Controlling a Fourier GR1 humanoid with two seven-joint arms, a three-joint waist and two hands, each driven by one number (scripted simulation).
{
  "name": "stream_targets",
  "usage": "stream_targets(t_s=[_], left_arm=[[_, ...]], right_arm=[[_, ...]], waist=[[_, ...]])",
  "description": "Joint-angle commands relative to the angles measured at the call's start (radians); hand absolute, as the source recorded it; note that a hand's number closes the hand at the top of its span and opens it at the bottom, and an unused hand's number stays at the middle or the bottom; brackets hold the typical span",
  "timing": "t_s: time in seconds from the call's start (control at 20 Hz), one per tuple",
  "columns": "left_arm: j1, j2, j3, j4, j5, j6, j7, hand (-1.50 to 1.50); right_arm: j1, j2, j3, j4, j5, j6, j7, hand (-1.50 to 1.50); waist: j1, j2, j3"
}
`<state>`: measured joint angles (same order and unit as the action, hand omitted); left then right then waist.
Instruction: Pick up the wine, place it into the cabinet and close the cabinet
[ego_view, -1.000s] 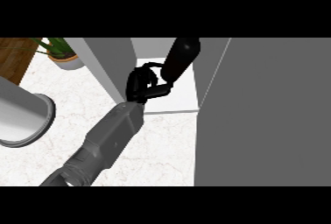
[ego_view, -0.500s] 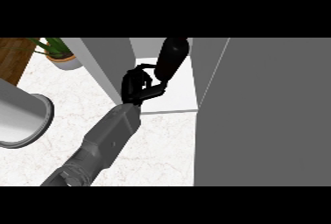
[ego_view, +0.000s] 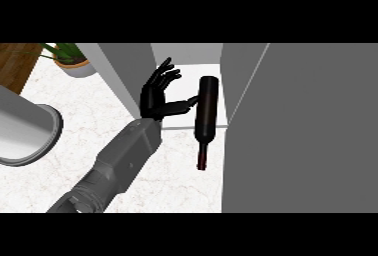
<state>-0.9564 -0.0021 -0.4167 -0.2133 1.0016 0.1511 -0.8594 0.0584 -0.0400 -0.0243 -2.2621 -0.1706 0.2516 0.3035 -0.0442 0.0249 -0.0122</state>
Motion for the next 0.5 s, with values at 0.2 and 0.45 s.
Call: stream_targets(t_s=[0.2, 0.45], left_arm=[[0.106, 0.062, -0.008, -0.087, -0.036, 0.008, -0.074, -1.50], [0.168, 0.023, -0.064, -0.234, -0.084, 0.103, -0.036, -1.50]], right_arm=[[0.023, 0.013, 0.023, -0.036, 0.029, -0.018, 0.019, -1.50], [0.004, 0.021, 0.039, 0.006, 0.059, -0.022, 0.001, -1.50]], waist=[[0.053, -0.030, 0.012], [0.064, -0.033, 0.013]])
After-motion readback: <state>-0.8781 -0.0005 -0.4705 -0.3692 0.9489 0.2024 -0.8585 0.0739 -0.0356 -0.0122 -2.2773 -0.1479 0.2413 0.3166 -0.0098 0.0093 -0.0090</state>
